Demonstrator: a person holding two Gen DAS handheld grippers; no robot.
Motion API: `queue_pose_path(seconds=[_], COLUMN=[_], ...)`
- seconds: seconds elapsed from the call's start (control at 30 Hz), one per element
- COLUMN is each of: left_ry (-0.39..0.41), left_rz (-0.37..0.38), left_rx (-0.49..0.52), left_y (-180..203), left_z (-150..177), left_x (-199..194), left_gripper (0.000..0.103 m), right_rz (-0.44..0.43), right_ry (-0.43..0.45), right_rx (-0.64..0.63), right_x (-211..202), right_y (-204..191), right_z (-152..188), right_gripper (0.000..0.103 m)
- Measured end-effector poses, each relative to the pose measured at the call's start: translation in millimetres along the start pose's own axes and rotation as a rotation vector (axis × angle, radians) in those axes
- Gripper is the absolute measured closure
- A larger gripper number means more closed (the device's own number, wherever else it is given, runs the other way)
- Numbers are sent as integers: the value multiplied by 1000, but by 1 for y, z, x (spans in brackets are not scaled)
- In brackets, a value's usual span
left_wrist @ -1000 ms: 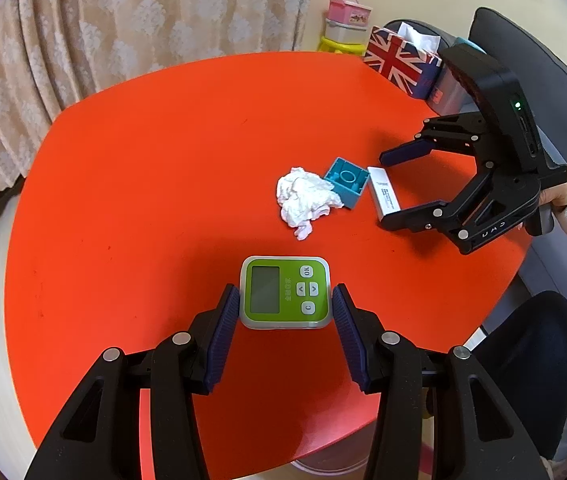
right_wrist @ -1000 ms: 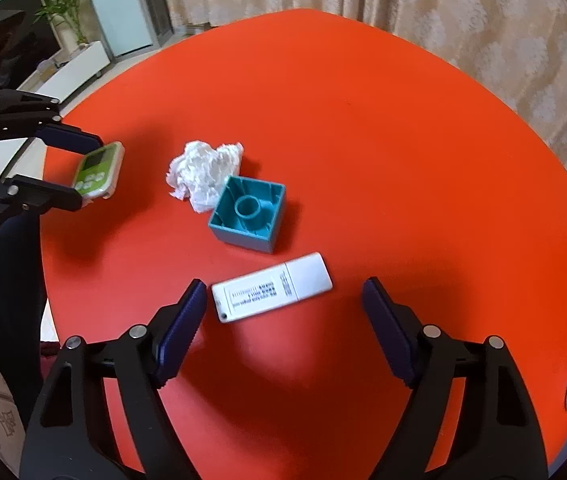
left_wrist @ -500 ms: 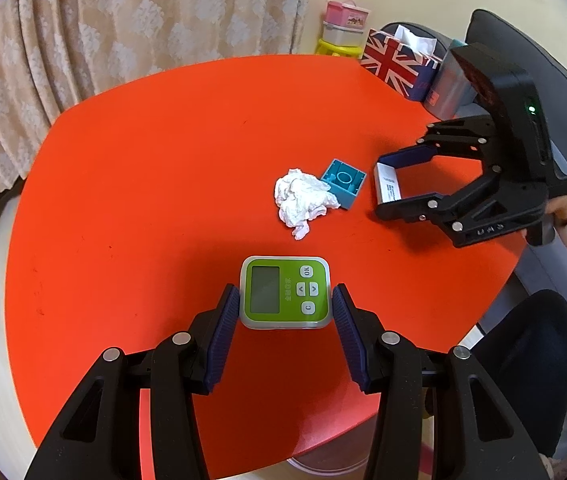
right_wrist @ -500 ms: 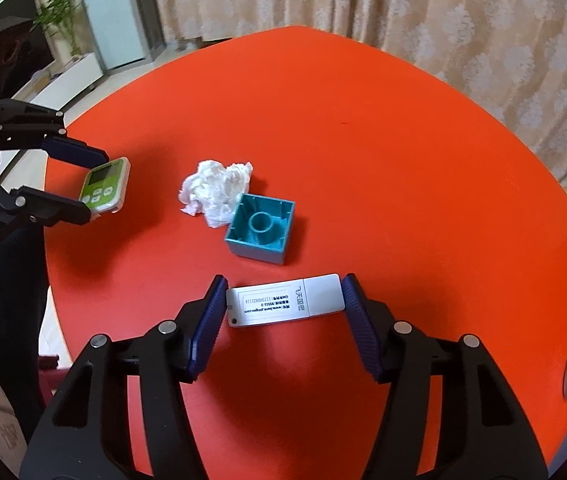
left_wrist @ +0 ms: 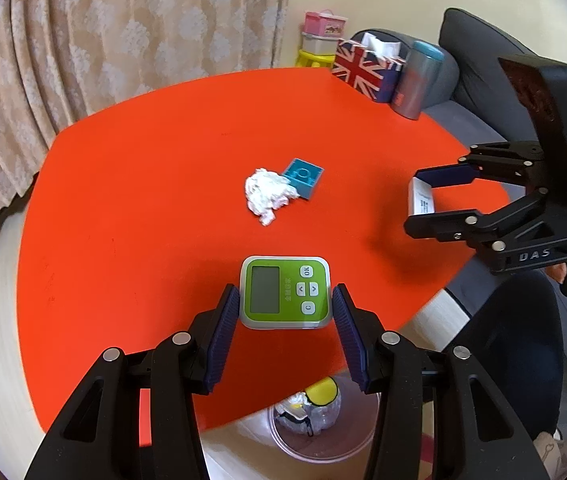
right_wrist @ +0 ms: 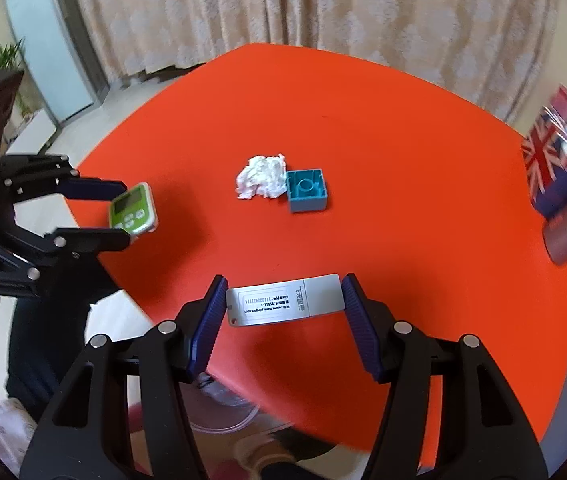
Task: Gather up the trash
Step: 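Carry the green timer and the white box over the bin with both grippers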
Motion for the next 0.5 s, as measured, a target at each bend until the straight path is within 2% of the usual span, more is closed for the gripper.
queue_pose_path(seconds=[0.23,0.5], left_ry=[20,21], left_rz=[18,45], left_rx=[25,45], left_y=[17,38], left_z=[17,44], left_x=[-21,-28], left_gripper=[56,56], right_rz=[0,-10], right_ry=[44,60], right_rx=[53,61], right_x=[-33,-45], right_y=[-24,-53], right_z=[30,65], right_gripper=[45,45])
Point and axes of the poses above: each gripper's, at about its wrist camera, not at the fingertips, and x roughly the way its jaws point, y to its right, z to its underside, the point moved 2 cm from there along x, roughly the way its jaws point, and after that the axes turned 3 degrees about -z, right-handed, at the moved point
